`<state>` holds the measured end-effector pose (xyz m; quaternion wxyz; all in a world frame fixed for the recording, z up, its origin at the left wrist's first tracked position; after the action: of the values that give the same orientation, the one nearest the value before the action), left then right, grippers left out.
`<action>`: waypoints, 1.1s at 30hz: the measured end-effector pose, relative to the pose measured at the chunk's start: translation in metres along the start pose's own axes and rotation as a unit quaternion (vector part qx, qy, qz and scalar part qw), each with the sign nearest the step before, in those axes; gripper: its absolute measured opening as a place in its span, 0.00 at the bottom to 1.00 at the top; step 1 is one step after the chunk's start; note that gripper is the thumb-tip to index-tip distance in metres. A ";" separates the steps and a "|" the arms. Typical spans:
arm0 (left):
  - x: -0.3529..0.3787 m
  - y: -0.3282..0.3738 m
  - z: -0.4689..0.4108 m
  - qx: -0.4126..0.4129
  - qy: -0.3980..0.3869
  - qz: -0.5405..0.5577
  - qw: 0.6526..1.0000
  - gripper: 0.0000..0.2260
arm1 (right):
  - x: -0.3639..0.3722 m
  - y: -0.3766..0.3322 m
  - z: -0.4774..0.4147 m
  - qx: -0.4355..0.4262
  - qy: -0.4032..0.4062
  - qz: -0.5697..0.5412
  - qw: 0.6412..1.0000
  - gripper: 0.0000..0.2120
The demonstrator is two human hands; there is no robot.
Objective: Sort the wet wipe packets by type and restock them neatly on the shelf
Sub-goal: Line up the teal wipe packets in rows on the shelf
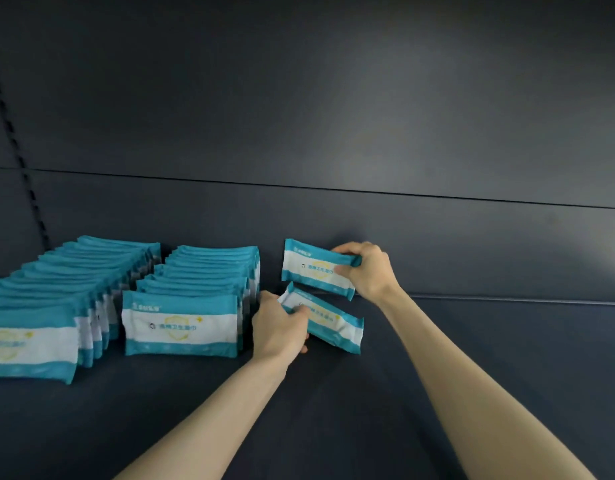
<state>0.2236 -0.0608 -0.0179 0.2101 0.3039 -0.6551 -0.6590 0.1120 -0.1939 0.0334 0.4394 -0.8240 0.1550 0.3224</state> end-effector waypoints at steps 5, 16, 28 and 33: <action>0.000 0.000 0.000 -0.015 -0.008 0.010 1.000 0.06 | 0.007 0.001 -0.005 0.022 -0.004 -0.036 0.999 0.12; 0.000 0.004 0.003 -0.023 -0.029 0.084 0.996 0.06 | -0.010 -0.004 0.011 0.004 0.041 0.050 0.998 0.17; 0.002 0.002 -0.002 0.040 -0.048 0.033 0.997 0.20 | -0.009 -0.002 0.024 0.039 -0.043 -0.008 0.998 0.13; 0.004 0.004 -0.005 0.051 -0.075 -0.037 0.995 0.28 | 0.009 -0.009 0.013 -0.013 0.006 0.036 0.999 0.11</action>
<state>0.2236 -0.0669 -0.0147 0.1202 0.2880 -0.6904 -0.6527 0.1183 -0.1775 0.0275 0.4160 -0.8251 0.1832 0.3355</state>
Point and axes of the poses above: each hand's wrist, its own z-axis away from the middle knuckle, its own x-axis out of the palm, y = z × x, the point moved 4 cm from there along -z, towards the middle knuckle, and after that the axes turned 6 degrees about z, right-handed, at the moved point
